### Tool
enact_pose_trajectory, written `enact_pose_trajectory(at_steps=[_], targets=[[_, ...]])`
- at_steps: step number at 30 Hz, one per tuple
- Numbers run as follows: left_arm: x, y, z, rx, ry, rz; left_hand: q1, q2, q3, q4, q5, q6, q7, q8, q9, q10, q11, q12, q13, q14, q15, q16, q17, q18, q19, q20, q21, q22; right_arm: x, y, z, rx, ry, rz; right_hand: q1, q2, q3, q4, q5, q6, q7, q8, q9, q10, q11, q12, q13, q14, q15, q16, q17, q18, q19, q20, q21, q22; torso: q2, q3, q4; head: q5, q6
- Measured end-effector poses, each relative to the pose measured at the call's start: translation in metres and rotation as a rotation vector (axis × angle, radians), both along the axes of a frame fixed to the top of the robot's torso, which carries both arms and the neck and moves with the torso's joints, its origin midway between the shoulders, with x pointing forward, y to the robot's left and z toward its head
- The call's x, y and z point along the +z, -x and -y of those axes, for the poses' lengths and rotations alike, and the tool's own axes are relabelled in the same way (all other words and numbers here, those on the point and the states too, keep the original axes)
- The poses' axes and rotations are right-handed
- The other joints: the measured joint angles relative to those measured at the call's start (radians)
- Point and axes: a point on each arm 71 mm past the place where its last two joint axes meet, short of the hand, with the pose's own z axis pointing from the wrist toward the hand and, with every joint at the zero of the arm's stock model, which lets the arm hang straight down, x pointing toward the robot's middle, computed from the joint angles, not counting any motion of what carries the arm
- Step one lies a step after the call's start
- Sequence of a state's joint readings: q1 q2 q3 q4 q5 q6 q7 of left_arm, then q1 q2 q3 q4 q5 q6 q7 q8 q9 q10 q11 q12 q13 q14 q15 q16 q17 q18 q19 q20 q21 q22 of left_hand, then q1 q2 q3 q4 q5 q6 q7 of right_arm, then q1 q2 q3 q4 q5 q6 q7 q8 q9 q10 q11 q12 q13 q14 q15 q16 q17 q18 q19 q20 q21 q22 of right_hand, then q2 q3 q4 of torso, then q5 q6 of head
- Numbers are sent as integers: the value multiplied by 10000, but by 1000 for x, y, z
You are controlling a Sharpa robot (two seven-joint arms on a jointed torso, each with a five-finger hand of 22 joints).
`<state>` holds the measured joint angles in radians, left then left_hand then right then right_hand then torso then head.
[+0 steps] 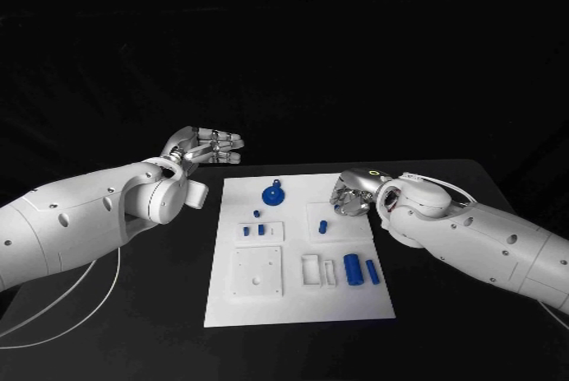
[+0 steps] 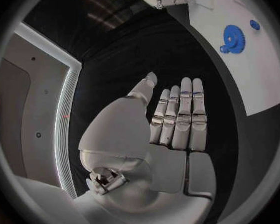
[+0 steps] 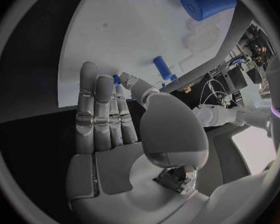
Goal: Assemble the parts on the task board
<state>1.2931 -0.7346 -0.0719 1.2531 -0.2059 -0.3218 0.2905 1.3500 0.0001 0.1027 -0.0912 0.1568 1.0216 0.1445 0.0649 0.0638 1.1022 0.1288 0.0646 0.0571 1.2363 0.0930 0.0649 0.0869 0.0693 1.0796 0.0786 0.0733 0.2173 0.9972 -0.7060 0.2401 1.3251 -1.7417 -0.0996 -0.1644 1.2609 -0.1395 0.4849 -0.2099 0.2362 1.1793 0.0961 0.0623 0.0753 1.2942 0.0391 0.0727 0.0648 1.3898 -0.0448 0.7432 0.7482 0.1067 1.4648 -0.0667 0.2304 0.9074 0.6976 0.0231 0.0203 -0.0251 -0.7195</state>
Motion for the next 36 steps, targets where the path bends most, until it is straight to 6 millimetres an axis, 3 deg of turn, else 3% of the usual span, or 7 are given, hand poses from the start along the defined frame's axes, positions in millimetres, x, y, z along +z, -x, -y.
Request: enact_pose_trajectory(at_steps=[19,30,36], targets=[[0,0,1,-109,77,-78,0,0,28,28,1,0,0,0,0,0,0,0,-1,0,0,0,24,1,144,-36,77,-43,-3,0,-3,68,324,159,0,0,150,-69,0,198,-52,1,14,143,-37,0,0,3,1,-1,91,-77,20,-48,98,405,-2,-9,3,31,-26],[-1,0,1,-126,85,-93,0,0,28,27,1,0,0,0,-1,0,0,0,-1,0,0,1,36,0,144,-36,77,-52,-4,1,-6,130,568,356,-55,160,149,-68,0,624,-148,-16,47,469,-180,-48,0,134,-124,-9,168,-159,5,-108,98,481,-2,-10,3,23,-55],[-1,0,1,-123,83,-99,0,0,28,28,2,0,0,0,-1,0,0,0,-1,0,0,1,35,1,143,-36,77,-51,-5,2,-9,158,820,566,-111,212,519,-142,78,786,-179,-23,48,626,-232,-58,25,224,-208,-16,270,-165,0,-141,232,689,-2,-10,1,23,-74]])
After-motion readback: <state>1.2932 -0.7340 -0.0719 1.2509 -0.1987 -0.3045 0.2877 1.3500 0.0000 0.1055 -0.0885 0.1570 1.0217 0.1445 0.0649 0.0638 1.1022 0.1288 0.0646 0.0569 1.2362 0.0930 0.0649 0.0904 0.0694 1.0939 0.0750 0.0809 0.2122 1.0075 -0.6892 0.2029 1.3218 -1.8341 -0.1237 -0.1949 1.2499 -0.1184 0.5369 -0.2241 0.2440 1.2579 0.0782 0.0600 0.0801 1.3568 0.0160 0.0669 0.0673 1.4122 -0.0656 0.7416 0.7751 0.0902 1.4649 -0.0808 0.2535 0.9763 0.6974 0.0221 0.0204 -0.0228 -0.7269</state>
